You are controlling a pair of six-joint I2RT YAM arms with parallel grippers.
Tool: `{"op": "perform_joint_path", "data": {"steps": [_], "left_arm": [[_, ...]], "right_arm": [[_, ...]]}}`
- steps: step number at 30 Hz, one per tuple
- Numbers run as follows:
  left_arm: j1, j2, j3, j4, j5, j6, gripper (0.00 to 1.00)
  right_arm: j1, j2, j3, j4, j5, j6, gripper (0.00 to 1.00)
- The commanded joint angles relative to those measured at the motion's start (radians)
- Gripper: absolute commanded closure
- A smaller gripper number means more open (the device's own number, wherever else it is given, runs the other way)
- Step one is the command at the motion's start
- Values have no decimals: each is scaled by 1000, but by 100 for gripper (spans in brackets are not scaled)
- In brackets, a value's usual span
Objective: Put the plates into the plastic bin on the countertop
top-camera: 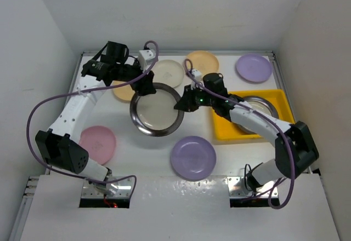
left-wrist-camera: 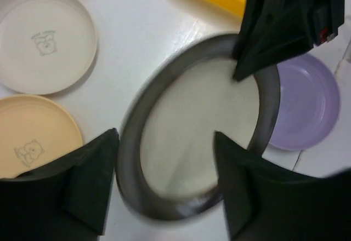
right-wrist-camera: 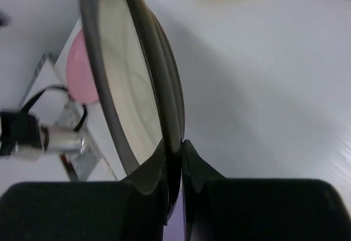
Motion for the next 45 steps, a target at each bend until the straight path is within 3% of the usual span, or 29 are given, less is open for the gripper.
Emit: {"op": "perform_joint_path", "data": {"steps": [1,3,6,8,9,11,12,13,15,18,25,26,29,30,31,35,38,41,45], "left_arm": [[-10,6,95,16,-116,-107,26],[31,6,113,26,-182,-151,7],[97,16,142,37,-320,-199,0],[155,7,152,47,-406,-223,0],[175,-3,152,47,-420,-223,0],[229,-20,101,47,-420,-214,0],[243,-42,81,47,-420,-214,0],[267,-51,41,47,-402,-214,0],[289,-66,8,47,-393,-214,0],[313,-79,-31,47,-374,-214,0],[375,-109,-60,47,-325,-205,0],[375,-109,-60,47,-325,-205,0],[387,-109,-60,47,-304,-205,0],[387,-109,-60,47,-292,-205,0],[387,-100,-60,47,-276,-205,0],[387,-82,-60,47,-253,-205,0],[387,-63,-60,47,-244,-205,0],[387,-63,-60,47,-244,-205,0],[387,-63,-60,47,-244,-196,0]], "right_arm": [[-124,-109,-57,105,130,259,100],[-226,-201,-124,128,132,315,100],[-399,-329,-226,57,156,450,100],[-527,-455,-269,-63,198,484,100],[-673,-481,-298,-95,228,498,100],[-765,-569,-323,-232,276,519,100],[-894,-589,-323,-270,311,534,100],[-932,-584,-326,-377,316,548,100],[-1054,-571,-345,-396,286,545,100],[-1130,-497,-371,-360,221,536,100],[-1161,-331,-285,-444,192,493,100],[-1161,-330,-289,-445,192,493,96],[-1161,-302,-293,-476,196,457,51],[-1156,-273,-276,-490,202,438,28],[-1143,-264,-265,-531,247,418,22],[-1028,-178,-149,-681,418,245,10],[-913,-156,-95,-806,717,212,7],[-816,-201,-93,-829,871,189,3],[-717,-256,-58,-887,882,158,6]]}}
